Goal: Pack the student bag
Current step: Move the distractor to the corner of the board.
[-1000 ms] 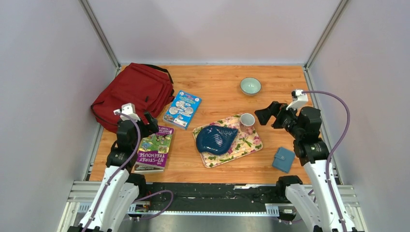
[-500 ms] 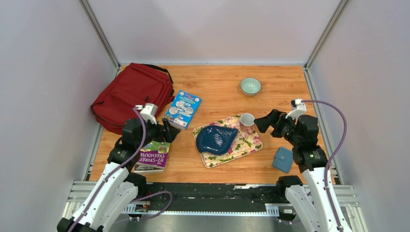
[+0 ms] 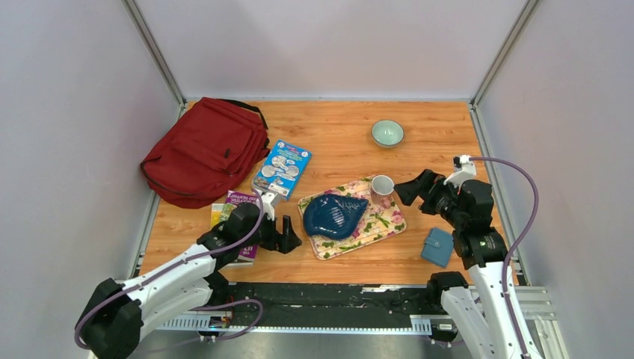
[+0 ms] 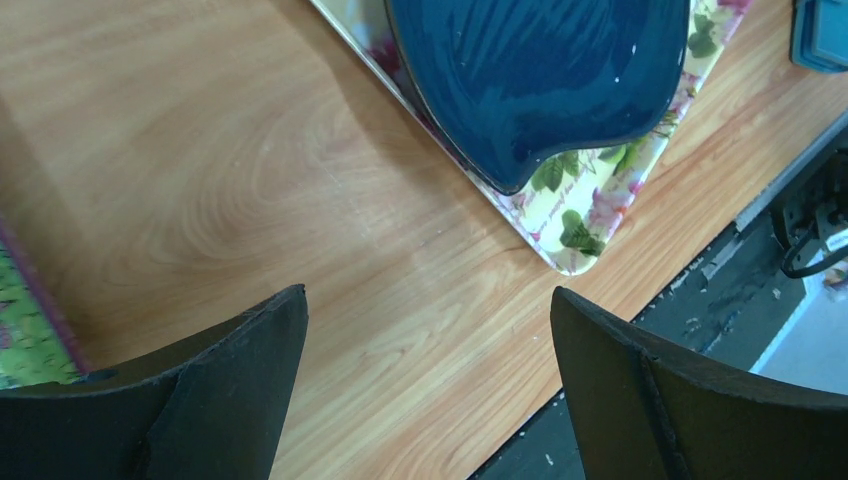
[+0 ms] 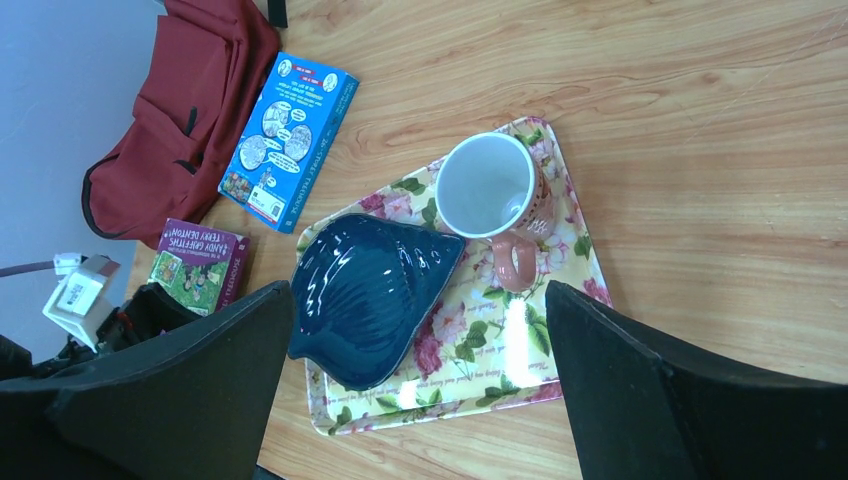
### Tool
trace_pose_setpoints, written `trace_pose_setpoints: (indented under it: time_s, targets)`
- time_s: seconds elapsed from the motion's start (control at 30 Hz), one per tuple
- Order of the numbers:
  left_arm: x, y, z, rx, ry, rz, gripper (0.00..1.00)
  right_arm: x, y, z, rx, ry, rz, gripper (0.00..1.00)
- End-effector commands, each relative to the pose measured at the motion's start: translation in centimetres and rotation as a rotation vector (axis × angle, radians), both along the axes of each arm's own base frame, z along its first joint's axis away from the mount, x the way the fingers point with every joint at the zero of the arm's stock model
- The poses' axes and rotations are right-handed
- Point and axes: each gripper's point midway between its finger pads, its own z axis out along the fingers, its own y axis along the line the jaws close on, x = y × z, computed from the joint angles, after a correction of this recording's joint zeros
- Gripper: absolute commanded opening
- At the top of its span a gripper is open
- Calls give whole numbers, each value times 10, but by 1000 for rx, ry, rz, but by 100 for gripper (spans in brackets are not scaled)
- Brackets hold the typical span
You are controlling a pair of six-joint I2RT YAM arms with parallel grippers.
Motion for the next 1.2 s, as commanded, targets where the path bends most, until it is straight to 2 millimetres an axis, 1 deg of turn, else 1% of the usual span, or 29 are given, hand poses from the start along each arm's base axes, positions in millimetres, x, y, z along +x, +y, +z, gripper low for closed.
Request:
trace_pose_setpoints:
  time_s: [0.0, 0.03, 0.07, 0.3, 0.47, 0.53, 0.57, 0.6, 0.63, 0.67, 0.7, 0.73, 0.77, 0.8, 0.83, 0.87, 0.9, 0.93, 0.97, 1.0, 1.03, 1.07, 1.1, 1.13, 1.17]
  targets:
    - [3, -27, 15, -143, -18, -27, 98, 4, -1, 10, 16, -23, -20, 100]
    - [-2, -33, 14, -162, -8, -57, 98, 5, -1, 9, 18, -21, -23, 100]
    - [-2, -38, 14, -174, -9, -67, 98, 6, -1, 7, 18, -13, -23, 100]
    - [-16, -59, 1, -182, 16, -154, 98, 11, -1, -2, 19, 18, -26, 100]
    - [-16, -70, -8, -203, 41, -146, 98, 10, -3, -4, 22, 24, -41, 100]
    - [-16, -78, -6, -214, 42, -160, 98, 10, -4, -5, 19, 23, -46, 100]
    - [-15, -81, -11, -208, 52, -164, 98, 10, -4, -5, 17, 24, -49, 100]
    - [-12, -88, -7, -216, 44, -173, 98, 10, -5, -5, 15, 24, -51, 100]
    - [-12, -93, -8, -219, 50, -182, 98, 9, -6, -4, 13, 25, -57, 100]
    - [-10, -98, -11, -221, 55, -186, 98, 8, -7, -5, 7, 29, -60, 100]
    - [-6, -104, -6, -236, 48, -191, 97, 7, -7, -5, 4, 33, -61, 100]
    - [-5, -109, -6, -244, 56, -194, 97, 7, -9, -5, -4, 34, -66, 100]
    - [-3, -113, -10, -242, 66, -196, 97, 5, -10, -7, -14, 43, -67, 100]
    - [3, -120, -5, -254, 57, -199, 97, 4, -10, -7, -20, 46, -68, 100]
    - [6, -124, -4, -257, 59, -205, 97, 4, -13, -7, -28, 47, -78, 100]
    - [8, -127, -9, -250, 68, -204, 97, 2, -13, -8, -33, 55, -78, 100]
    - [15, -136, -3, -265, 55, -207, 97, 2, -15, -9, -41, 56, -82, 100]
    - [19, -140, -2, -266, 51, -210, 97, 2, -17, -9, -47, 55, -92, 100]
    - [22, -143, -9, -249, 62, -206, 97, 0, -18, -11, -53, 66, -100, 100]
    - [32, -151, -1, -258, 41, -207, 97, 0, -21, -12, -54, 74, -117, 100]
    - [37, -156, -1, -249, 27, -212, 97, 0, -25, -15, -61, 84, -142, 100]
    - [39, -159, -11, -224, 46, -216, 97, -2, -27, -17, -67, 94, -152, 100]
    - [51, -172, 1, -243, 17, -226, 97, -2, -28, -17, -67, 97, -159, 100]
    - [55, -178, 4, -243, 7, -250, 97, -3, -29, -18, -68, 99, -163, 100]
    - [64, -190, 6, -242, 6, -261, 97, -3, -29, -19, -70, 102, -161, 100]
